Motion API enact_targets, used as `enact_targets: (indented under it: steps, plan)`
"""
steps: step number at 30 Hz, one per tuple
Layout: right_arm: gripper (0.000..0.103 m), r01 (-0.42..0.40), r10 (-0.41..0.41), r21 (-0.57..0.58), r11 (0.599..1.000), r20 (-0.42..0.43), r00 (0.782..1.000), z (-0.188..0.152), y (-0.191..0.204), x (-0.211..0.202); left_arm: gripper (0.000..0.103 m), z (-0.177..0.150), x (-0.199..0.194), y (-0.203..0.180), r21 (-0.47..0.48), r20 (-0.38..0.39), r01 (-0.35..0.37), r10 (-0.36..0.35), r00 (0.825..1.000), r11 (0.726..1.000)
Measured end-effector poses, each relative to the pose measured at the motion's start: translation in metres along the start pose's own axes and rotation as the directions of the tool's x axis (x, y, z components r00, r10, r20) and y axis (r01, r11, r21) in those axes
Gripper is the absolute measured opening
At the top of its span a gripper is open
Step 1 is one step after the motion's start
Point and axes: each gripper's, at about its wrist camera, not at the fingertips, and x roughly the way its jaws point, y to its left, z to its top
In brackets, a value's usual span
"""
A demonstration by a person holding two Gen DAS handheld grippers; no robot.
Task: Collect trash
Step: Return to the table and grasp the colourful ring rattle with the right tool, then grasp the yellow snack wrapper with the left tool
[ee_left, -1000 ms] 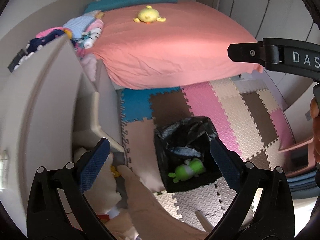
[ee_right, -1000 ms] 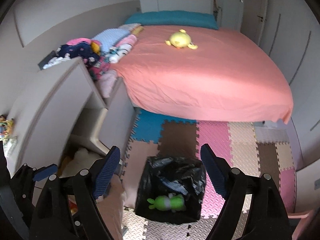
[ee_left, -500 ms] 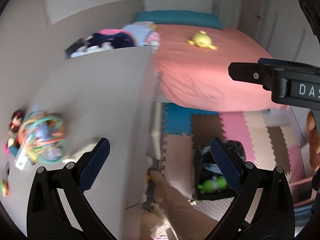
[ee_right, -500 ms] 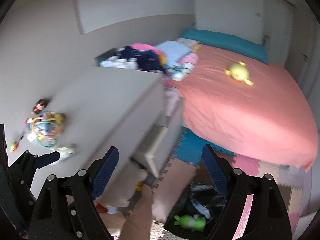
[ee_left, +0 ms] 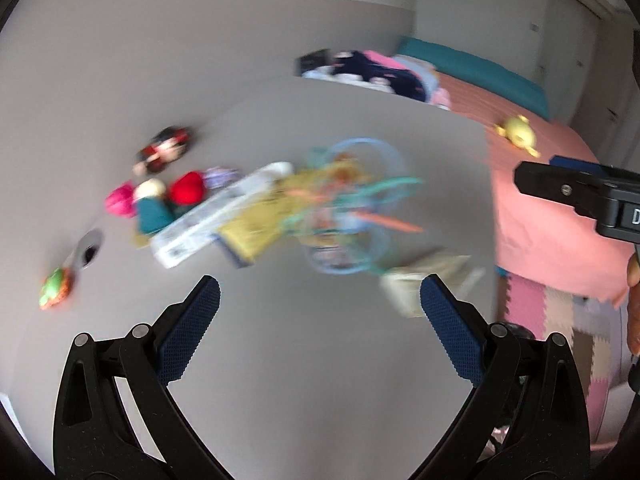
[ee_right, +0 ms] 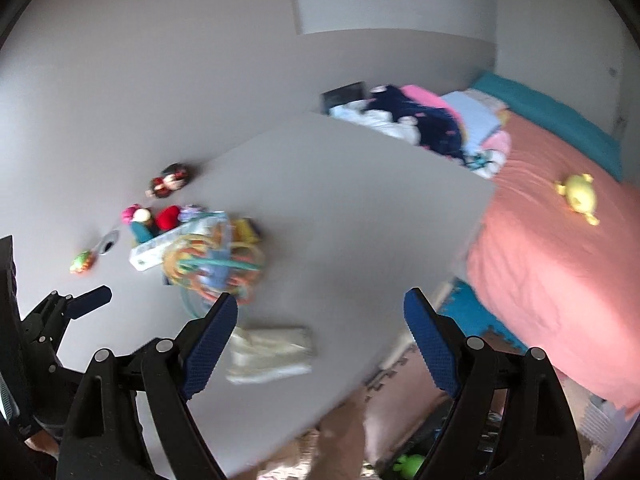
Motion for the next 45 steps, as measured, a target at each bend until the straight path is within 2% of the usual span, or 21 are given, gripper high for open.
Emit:
enact_targets:
  steps: [4,9,10,12,15,17,20,22,23,25,26,28,36,41,45]
  plan:
    - [0.085,-0.085,0.084,-0.020,0.996,-0.054,0.995,0.016,0.032,0.026,0.097,-0.003,0.000,0.044,-0.063,-0.006,-0.042,0.042,0.999,0.997]
    - [0.083,-0.091,0.088,-0.033,0.995,-0.086,0.992,0.032,0.051,0.054,0.097,-0.006,0.003,0.087,-0.144,-0.022,-0.055,0.052,0.998,0.988]
    - [0.077,-0.086,0.082,-0.035,0.996,-0.094,0.992,0.036,0.052,0.060,0.097,-0.006,0.006,0.093,-0.148,-0.024,-0.060,0.057,0.998,0.987]
    - [0.071,-0.087,0.082,-0.040,0.995,-0.116,0.990,0.041,0.054,0.072,0.097,-0.004,0.011,0.100,-0.145,-0.026,-0.060,0.057,0.998,0.988]
    - [0.067,-0.081,0.073,-0.048,0.996,-0.146,0.987,0.044,0.055,0.090,0.097,-0.002,0.019,0.107,-0.125,-0.024,-0.034,0.031,0.999,0.992]
    - [0.066,-0.113,0.106,-0.037,0.993,-0.157,0.982,0.048,0.055,0.097,0.097,-0.001,0.024,0.105,-0.103,-0.022,-0.016,0.014,1.000,0.995]
    - [0.049,-0.163,0.156,-0.022,0.986,-0.184,0.970,0.053,0.057,0.103,0.097,0.000,0.033,0.095,-0.054,-0.028,-0.004,0.002,1.000,0.999]
    - [0.022,-0.210,0.203,-0.009,0.978,-0.216,0.955,0.056,0.059,0.106,0.097,0.002,0.038,0.087,-0.033,-0.034,-0.004,0.003,0.999,0.999]
    - [0.018,-0.233,0.225,-0.006,0.973,-0.235,0.946,0.057,0.060,0.106,0.097,0.004,0.041,0.085,-0.026,-0.035,-0.002,0.001,0.999,1.000]
    - [0.005,-0.269,0.261,0.002,0.963,-0.246,0.933,0.057,0.063,0.107,0.097,0.006,0.045,0.081,-0.021,-0.036,0.006,-0.007,0.999,1.000]
    - [0.005,-0.288,0.280,0.001,0.957,-0.240,0.929,0.056,0.064,0.106,0.097,0.007,0.046,0.080,-0.021,-0.037,0.006,-0.007,0.999,1.000]
    - [0.005,-0.276,0.266,-0.023,0.961,-0.210,0.941,0.055,0.068,0.100,0.097,0.008,0.049,0.078,-0.023,-0.041,0.007,-0.008,0.999,1.000]
    - [0.005,-0.301,0.294,-0.036,0.953,-0.126,0.947,0.068,0.068,0.065,0.097,0.007,0.050,0.078,-0.021,-0.042,0.012,-0.013,0.999,1.000]
    - [0.005,-0.245,0.242,-0.033,0.969,-0.062,0.968,0.085,0.055,0.045,0.097,0.020,0.068,0.060,0.053,-0.044,0.026,-0.024,0.999,0.998]
    - [0.005,-0.219,0.219,-0.003,0.976,-0.048,0.975,0.091,0.037,0.045,0.094,0.032,0.097,0.046,0.113,-0.046,0.004,0.001,0.999,0.994]
